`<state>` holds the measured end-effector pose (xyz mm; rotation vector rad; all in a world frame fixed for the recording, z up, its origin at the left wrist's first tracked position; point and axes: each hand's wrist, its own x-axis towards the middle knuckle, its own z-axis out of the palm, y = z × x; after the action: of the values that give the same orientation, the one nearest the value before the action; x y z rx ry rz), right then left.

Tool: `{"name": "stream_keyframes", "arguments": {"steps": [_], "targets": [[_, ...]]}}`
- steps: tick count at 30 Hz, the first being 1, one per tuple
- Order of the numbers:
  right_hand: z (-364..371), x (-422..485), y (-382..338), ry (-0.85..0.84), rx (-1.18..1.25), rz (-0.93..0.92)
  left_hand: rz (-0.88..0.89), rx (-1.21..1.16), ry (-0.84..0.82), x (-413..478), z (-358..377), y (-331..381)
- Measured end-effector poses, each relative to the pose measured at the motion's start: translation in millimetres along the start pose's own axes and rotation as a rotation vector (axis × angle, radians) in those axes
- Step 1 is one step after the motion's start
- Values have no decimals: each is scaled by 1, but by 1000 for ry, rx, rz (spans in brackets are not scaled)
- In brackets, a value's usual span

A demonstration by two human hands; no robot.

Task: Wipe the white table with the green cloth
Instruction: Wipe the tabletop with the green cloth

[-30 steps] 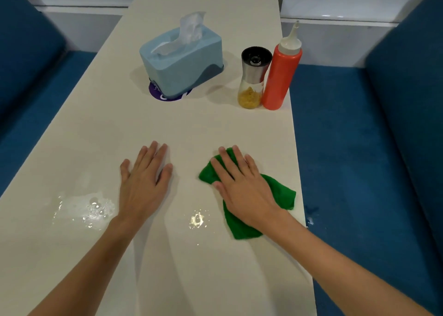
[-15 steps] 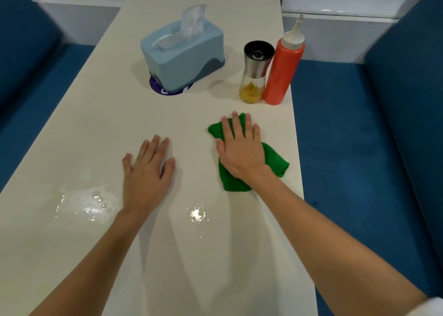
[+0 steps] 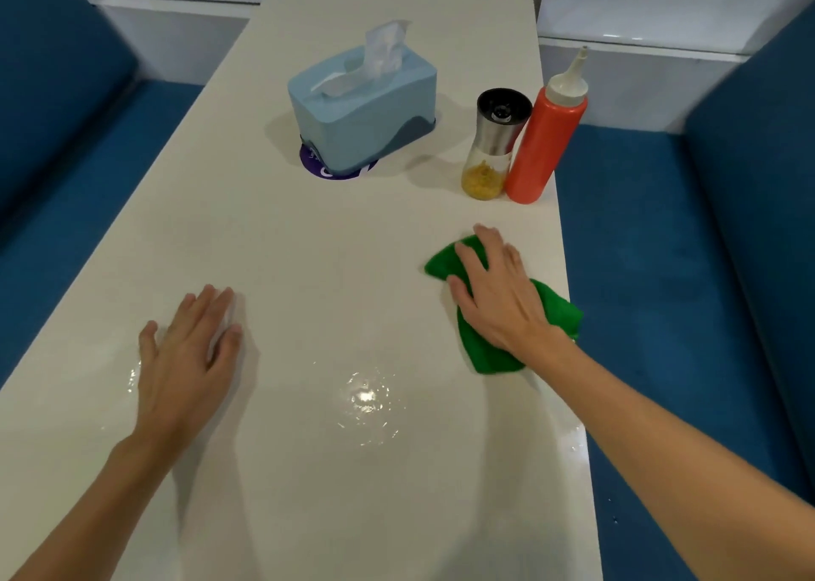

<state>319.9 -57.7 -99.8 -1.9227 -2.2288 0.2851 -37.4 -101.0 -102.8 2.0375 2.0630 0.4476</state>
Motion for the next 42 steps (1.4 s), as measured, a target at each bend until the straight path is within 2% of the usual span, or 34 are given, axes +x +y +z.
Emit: {"name": "stream_keyframes", "arguments": {"steps": [3,5,8,11,14,16,21,24,27,29,32,35,37,39,42], "targets": [[14,30,-34,60,-32,106,-20,77,-31,-2,2,-12],[23,44,-64,66,-81,112,-16,91,-34,-2,4,-12],[38,46,-112,22,-65,29,-25,80,-27,-2,4,-11],[46,21,-146,-65,-42,-148,-24,76,-18,-4,4,-13],[41,-17,-132,-115,-69,-356,-21,56,-11,-4,4,-12],[32,-28,-104,-105,-132,-381,-21,22,-13,-4,2,-13],[17,17,-59,-124,-195,-97,-18,-15,-2,-4,-7,-29],[26,57,-81,-105,-110,17,-41,71,9,-6,-18,-52],[37,75,-118,-93,-63,28,-62,146,-33,-9,-29,-78],[43,73,-139,-103,-66,-39,-62,168,-79,-11,-33,-90],[46,50,-157,-129,-65,-232,-45,152,-103,-14,-34,-96],[41,13,-150,-195,-53,-448,-40,143,-78,-15,-33,-98],[35,-5,-130,-217,-95,-515,-46,130,-79,-16,-32,-99],[28,-5,-108,-183,-165,-468,-50,120,-80,-16,-32,-100],[23,22,-94,-147,-198,-284,-41,126,-69,-17,-30,-100]]}}
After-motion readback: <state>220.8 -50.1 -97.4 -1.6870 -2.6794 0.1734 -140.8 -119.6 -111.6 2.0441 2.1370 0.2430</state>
